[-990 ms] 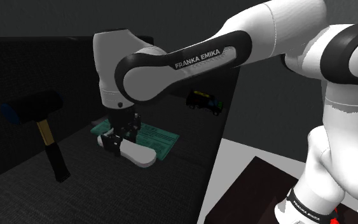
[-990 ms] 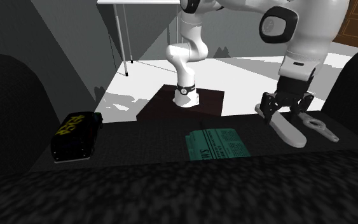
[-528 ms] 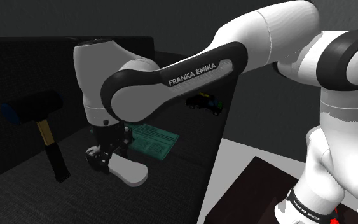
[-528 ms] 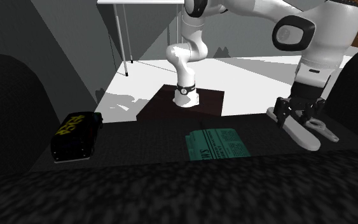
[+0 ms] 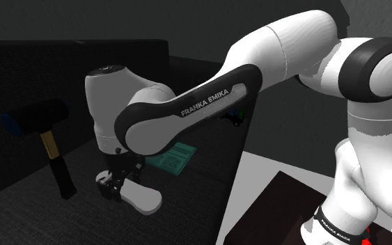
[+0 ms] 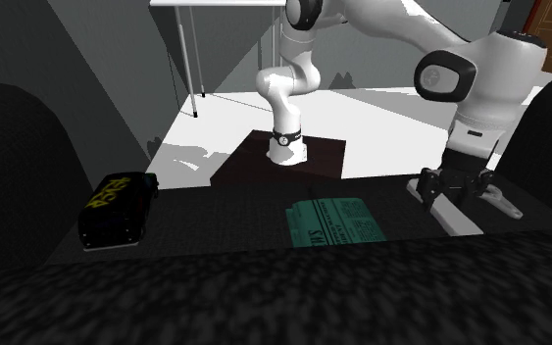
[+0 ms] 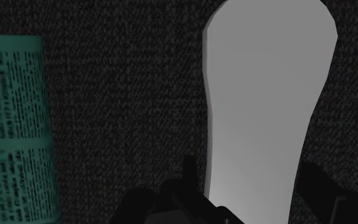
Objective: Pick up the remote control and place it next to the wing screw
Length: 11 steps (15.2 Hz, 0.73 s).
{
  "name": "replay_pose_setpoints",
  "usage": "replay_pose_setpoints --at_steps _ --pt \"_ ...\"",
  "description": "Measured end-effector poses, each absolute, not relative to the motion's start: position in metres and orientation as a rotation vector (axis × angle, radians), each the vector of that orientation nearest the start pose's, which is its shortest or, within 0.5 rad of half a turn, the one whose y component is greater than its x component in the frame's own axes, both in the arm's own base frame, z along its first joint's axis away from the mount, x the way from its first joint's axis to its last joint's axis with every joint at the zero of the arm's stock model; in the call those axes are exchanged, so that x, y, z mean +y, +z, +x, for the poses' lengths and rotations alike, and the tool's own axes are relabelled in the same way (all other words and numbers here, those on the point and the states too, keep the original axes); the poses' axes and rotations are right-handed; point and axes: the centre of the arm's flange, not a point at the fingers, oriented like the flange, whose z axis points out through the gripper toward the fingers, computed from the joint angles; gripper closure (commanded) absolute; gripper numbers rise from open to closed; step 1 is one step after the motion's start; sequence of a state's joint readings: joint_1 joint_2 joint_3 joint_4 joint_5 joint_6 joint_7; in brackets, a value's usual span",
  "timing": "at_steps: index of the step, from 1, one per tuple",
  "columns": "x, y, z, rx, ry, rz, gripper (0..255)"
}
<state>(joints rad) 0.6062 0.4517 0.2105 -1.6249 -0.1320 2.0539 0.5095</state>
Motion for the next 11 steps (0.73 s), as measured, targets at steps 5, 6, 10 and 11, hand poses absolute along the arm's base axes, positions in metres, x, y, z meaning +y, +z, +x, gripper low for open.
replay_pose_setpoints --at_steps 5,6,10,11 --pt "0.474 0.348 0.479 -0.55 -0.011 -3.12 255" --pt "0.474 0.347 0.478 -0.55 -0.011 -3.12 255" --pt "0.474 0.347 0.478 -0.55 -0.011 -3.12 0" --pt "0.474 0.347 0.478 -0.55 -0.011 -3.12 0"
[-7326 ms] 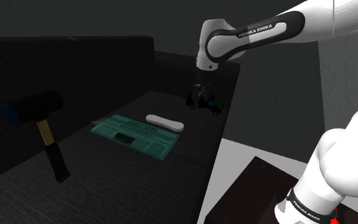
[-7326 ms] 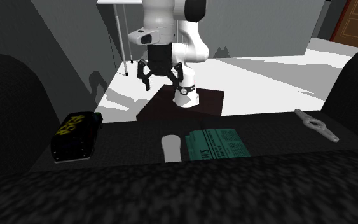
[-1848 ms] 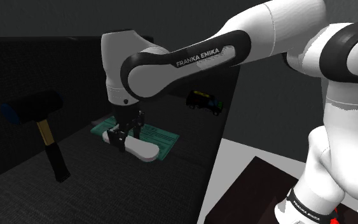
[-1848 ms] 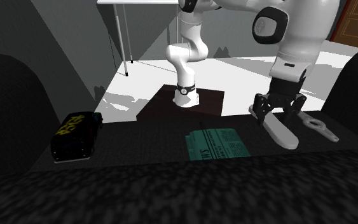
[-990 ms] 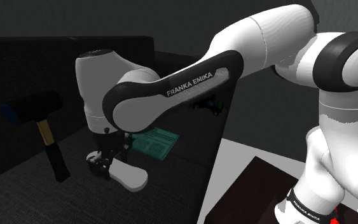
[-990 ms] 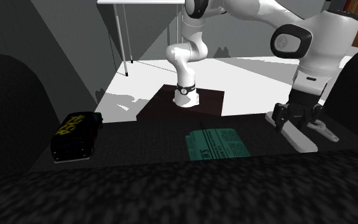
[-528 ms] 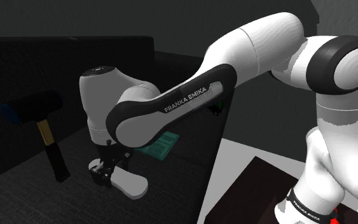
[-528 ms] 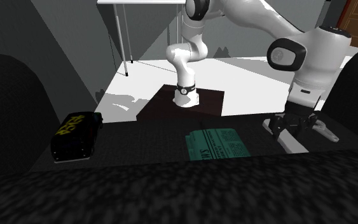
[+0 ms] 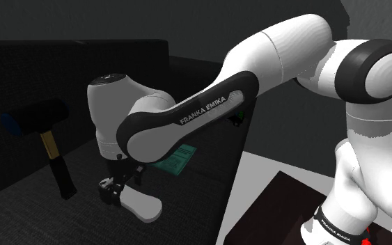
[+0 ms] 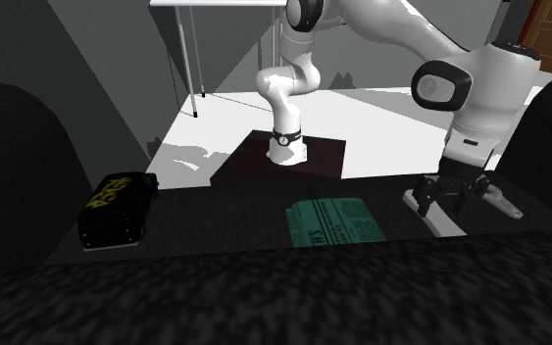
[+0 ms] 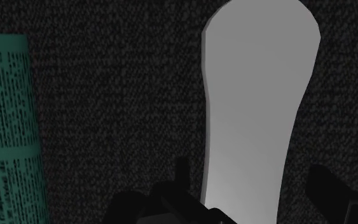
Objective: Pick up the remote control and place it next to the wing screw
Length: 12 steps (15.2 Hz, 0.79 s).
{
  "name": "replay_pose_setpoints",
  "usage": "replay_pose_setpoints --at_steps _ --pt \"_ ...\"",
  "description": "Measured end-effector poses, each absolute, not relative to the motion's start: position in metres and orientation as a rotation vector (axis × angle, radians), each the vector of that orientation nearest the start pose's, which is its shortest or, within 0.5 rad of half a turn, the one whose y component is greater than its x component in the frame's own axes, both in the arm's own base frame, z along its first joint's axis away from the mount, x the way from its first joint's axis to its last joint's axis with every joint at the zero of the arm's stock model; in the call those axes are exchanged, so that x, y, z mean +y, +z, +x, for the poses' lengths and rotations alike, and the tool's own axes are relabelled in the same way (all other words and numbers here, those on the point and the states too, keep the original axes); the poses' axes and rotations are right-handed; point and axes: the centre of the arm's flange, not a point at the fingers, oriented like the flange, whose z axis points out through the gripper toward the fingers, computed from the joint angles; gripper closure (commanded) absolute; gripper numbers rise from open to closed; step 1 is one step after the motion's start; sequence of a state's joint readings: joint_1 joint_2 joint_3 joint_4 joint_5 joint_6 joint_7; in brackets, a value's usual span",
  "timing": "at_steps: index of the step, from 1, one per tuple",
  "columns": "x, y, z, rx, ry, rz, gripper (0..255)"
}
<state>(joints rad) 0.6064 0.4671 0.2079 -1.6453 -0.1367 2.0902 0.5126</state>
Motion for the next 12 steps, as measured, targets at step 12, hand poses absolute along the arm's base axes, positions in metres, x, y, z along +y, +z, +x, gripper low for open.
replay_pose_setpoints --at_steps 12 --pt "0.475 0.396 0.478 -0.55 -0.013 -3.119 0"
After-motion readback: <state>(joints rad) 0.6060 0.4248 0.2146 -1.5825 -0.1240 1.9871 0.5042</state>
